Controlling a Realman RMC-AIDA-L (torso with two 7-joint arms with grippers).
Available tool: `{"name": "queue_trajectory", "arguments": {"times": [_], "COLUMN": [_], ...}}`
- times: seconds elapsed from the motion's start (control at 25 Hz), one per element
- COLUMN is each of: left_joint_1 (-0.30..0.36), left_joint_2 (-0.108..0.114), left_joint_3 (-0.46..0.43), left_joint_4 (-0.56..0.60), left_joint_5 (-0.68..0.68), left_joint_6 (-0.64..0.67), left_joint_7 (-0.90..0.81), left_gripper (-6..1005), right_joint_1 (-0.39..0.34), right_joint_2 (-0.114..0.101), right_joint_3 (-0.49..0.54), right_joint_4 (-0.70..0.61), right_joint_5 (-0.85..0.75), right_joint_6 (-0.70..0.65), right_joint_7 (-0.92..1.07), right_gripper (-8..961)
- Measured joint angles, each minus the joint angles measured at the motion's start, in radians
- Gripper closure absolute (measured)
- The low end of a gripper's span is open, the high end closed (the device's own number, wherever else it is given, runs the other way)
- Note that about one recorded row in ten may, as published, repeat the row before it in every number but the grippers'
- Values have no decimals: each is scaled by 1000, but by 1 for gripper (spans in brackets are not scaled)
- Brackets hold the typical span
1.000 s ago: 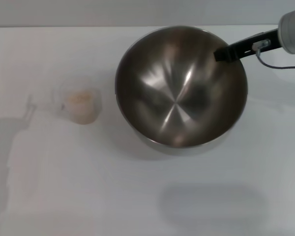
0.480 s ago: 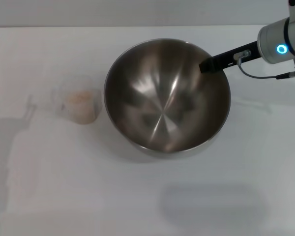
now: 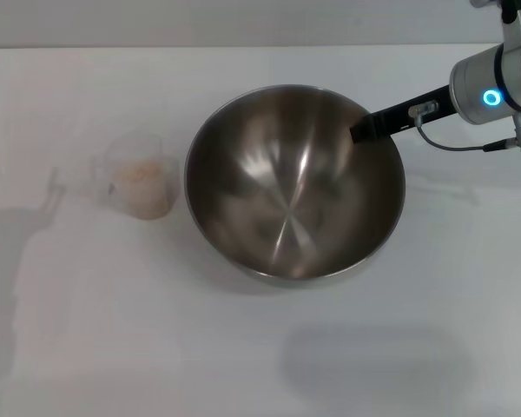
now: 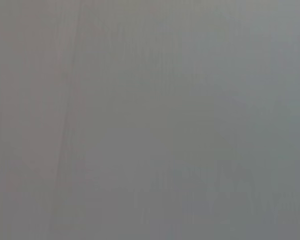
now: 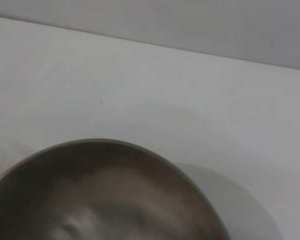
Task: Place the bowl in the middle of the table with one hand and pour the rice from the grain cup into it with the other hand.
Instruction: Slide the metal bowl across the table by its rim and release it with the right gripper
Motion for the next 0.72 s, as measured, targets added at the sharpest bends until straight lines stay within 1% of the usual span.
{"name": "queue_trajectory", "arguments": {"times": [0.12, 0.24, 0.32, 0.36, 0.4, 0.44, 0.52, 0.56, 0.68, 0.72], "left_joint_1": [0, 0, 2, 2, 3, 3, 6, 6, 10, 11], "left_joint_2": [0, 0, 0, 0, -1, -1, -1, -1, -2, -2], "left_joint_3": [0, 0, 1, 1, 2, 2, 2, 2, 2, 1], "left_joint_4": [0, 0, 0, 0, 0, 0, 0, 0, 0, 0], "left_joint_5": [0, 0, 0, 0, 0, 0, 0, 0, 0, 0], "left_joint_6": [3, 7, 8, 8, 8, 9, 10, 10, 10, 10], "left_joint_7": [0, -2, -2, -2, -2, -3, -4, -4, -5, -4], "left_gripper": [172, 172, 172, 172, 172, 172, 172, 172, 172, 172], "right_joint_1": [10, 17, 8, 8, -5, -5, -26, -26, -49, -76], "right_joint_2": [-2, -3, -3, -3, -2, -2, 4, 4, 5, 6], "right_joint_3": [-3, -3, -3, -3, -3, -3, -4, -4, -6, -11], "right_joint_4": [-17, -24, 7, 7, 47, 47, 121, 121, 184, 234], "right_joint_5": [-1, -2, -7, -7, -24, -24, -79, -79, -122, -127], "right_joint_6": [0, 2, 2, 2, -1, -1, -12, -12, -41, -77], "right_joint_7": [1, 1, 0, 0, 0, 0, 3, 3, 8, 6], "right_gripper": [925, 859, 815, 786, 757, 727, 669, 625, 491, 447]}}
